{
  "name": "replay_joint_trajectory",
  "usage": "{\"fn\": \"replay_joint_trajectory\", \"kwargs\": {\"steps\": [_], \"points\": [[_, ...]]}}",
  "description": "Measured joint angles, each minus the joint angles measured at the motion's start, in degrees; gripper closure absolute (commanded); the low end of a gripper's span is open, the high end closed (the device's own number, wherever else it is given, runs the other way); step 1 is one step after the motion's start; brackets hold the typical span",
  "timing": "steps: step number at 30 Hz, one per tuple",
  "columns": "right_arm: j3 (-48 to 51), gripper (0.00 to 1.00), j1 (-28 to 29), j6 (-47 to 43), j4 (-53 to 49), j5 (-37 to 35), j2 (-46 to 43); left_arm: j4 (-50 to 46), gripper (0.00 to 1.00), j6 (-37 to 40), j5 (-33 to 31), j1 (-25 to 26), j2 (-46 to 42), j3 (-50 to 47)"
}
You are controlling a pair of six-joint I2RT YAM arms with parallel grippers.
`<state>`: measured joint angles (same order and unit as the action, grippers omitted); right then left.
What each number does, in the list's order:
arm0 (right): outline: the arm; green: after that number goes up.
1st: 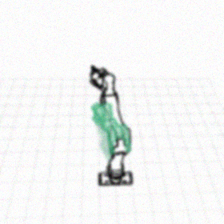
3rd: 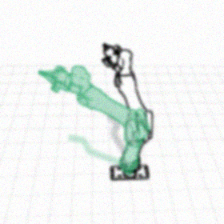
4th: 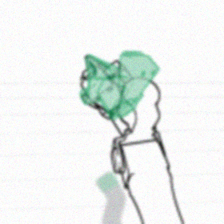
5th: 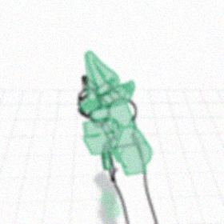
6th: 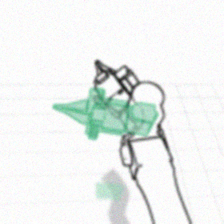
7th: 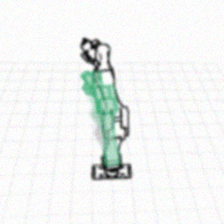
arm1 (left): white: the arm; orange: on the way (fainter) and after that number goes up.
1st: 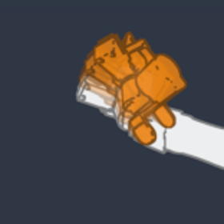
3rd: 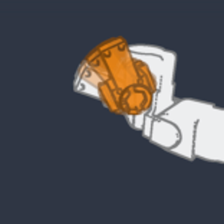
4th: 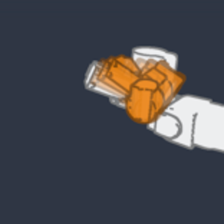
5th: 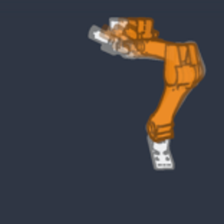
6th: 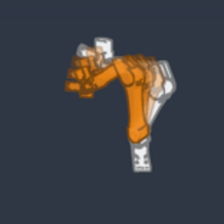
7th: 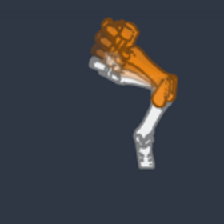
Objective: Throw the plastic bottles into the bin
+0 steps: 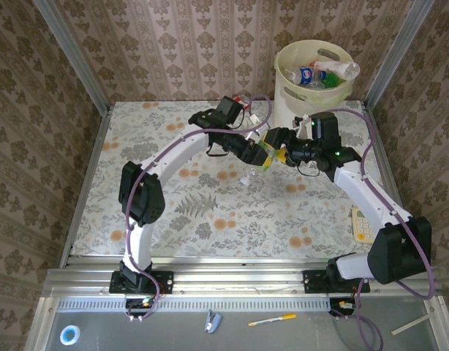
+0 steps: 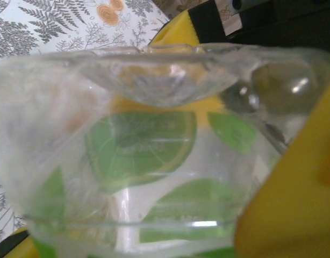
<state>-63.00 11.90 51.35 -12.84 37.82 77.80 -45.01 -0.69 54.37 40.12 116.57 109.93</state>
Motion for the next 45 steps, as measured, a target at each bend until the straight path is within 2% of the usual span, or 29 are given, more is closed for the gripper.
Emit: {"fn": "replay_joint_trajectory", "kwargs": {"steps": [2, 7, 8, 11, 15, 16, 17, 22, 28, 35, 39, 41, 42, 43, 44, 45], "points": [[0.5, 0.27, 0.0, 0.1, 1.2, 0.1, -0.2, 0.6, 0.56, -1.1, 1.1, 0.1, 0.0, 0.0], [0.5, 0.47, 0.0, 0.3, 1.6, 0.2, -0.5, 0.9, 0.55, -2.5, 0.9, 0.3, 0.0, 0.0], [0.5, 0.50, 0.0, 0.4, 1.6, 0.2, -0.5, 0.9, 0.52, -2.6, 0.7, 0.3, 0.0, -0.1], [0.5, 0.53, 0.0, 0.3, 1.3, 0.2, -0.6, 1.1, 0.36, -2.6, 0.4, 0.4, 0.0, -0.2], [0.5, 0.59, 0.3, 0.1, 0.2, -0.1, -0.6, 2.8, 0.03, -2.7, 0.7, 0.5, 0.0, -0.5], [0.5, 0.62, 0.4, 0.0, -0.6, -0.3, -0.6, 3.7, 0.00, -3.0, 0.8, 0.5, -0.1, -0.5], [0.5, 0.66, 0.4, 0.1, -1.1, -0.7, -0.7, 4.6, 0.00, -3.7, 0.4, 0.4, -0.3, -0.8], [3.1, 0.71, -1.5, 1.4, -3.7, -4.3, -2.3, 11.8, 0.00, -8.4, -0.3, -1.9, -2.8, -4.9], [13.9, 0.73, -6.3, 6.2, -4.7, -10.1, -7.5, 17.8, 0.00, -12.2, -4.1, -8.3, -9.0, -8.0], [29.9, 0.76, -13.5, 14.9, -3.7, -16.7, -18.0, 21.1, 0.00, -13.3, -10.5, -14.0, -15.7, -9.6], [31.9, 0.80, -17.6, 18.4, -2.6, -18.2, -20.1, 21.5, 0.00, -13.7, -13.0, -16.5, -16.7, -11.8], [27.5, 0.79, -20.0, 20.9, -1.5, -18.1, -17.7, 21.4, 0.00, -14.0, -14.3, -17.8, -16.7, -13.2], [23.5, 0.76, -20.9, 22.3, -0.4, -18.0, -15.3, 21.3, 0.00, -14.1, -14.8, -18.1, -16.7, -13.6], [17.6, 0.69, -21.7, 23.8, 0.6, -17.9, -11.9, 21.2, 0.00, -14.2, -15.2, -18.4, -16.7, -14.0], [10.1, 0.44, -22.3, 25.3, 1.8, -17.9, -7.9, 21.1, 0.00, -14.4, -15.6, -18.5, -16.7, -14.4], [0.7, 0.27, -22.6, 26.5, 3.0, -17.9, -3.1, 21.1, 0.00, -14.4, -15.8, -18.5, -16.7, -14.6]]}}
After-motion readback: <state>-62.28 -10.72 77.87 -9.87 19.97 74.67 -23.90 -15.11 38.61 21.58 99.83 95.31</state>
